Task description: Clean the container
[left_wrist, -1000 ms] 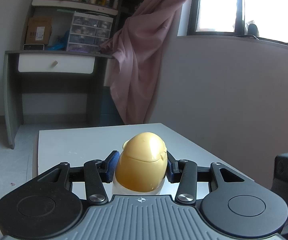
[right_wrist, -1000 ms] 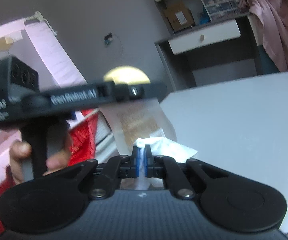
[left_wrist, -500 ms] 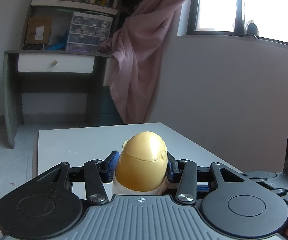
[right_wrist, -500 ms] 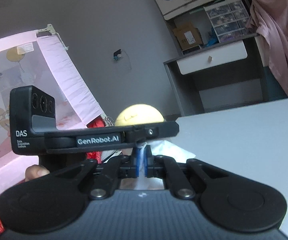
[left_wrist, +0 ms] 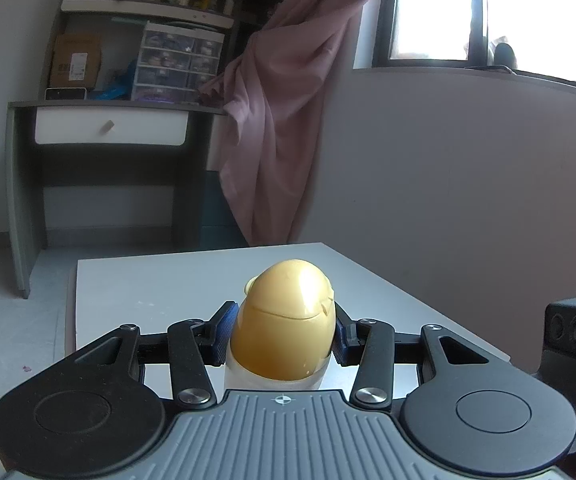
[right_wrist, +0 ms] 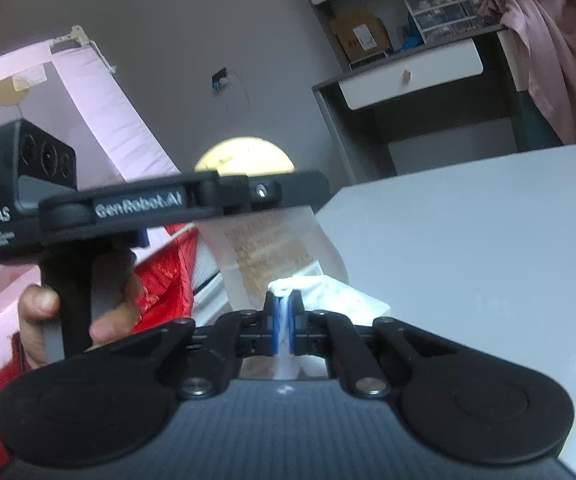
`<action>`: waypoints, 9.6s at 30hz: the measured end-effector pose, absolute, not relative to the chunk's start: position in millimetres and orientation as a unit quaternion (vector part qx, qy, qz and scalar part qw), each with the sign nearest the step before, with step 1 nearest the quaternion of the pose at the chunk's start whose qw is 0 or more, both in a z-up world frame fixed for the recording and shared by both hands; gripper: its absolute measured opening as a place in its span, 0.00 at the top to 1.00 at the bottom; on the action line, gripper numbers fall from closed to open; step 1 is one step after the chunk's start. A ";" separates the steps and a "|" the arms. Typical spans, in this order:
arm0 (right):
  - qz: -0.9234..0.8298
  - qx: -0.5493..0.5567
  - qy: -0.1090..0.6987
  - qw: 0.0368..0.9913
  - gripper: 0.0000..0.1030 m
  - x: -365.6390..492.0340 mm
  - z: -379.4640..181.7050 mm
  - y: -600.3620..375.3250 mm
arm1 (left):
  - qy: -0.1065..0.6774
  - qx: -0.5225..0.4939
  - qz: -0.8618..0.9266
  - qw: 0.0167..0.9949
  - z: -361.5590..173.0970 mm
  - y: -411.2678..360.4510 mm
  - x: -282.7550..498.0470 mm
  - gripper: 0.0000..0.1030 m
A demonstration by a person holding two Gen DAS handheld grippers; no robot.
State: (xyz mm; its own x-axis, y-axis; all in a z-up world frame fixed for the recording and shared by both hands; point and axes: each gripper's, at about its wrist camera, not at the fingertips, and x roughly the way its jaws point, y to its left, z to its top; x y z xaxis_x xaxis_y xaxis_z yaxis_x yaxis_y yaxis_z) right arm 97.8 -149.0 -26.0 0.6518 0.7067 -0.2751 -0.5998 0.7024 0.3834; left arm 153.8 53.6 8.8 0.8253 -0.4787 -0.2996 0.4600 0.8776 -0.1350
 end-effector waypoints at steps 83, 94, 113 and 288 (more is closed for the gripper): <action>0.376 0.147 0.167 0.900 0.95 112.9 -9.0 -164.8 | 0.175 -0.020 -0.246 0.953 7.4 47.5 144.6 0.54; 0.362 0.147 0.203 0.898 0.95 120.6 -29.9 -163.3 | 0.177 -0.018 -0.245 0.953 5.9 48.5 146.5 0.54; 0.348 0.122 0.223 0.902 0.95 122.3 -34.0 -156.0 | 0.178 -0.018 -0.247 0.953 3.9 51.2 150.7 0.54; 0.413 0.133 0.199 0.879 0.95 117.0 -41.2 -154.2 | 0.172 -0.020 -0.247 0.953 6.8 56.5 150.5 0.55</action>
State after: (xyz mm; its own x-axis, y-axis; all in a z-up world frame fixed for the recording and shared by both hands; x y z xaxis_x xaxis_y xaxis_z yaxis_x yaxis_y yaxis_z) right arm 117.0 -154.2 -41.2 0.5794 0.7787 -0.2407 -0.6729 0.6236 0.3979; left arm 150.5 56.5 6.8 0.8186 -0.4779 -0.3187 0.4643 0.8771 -0.1228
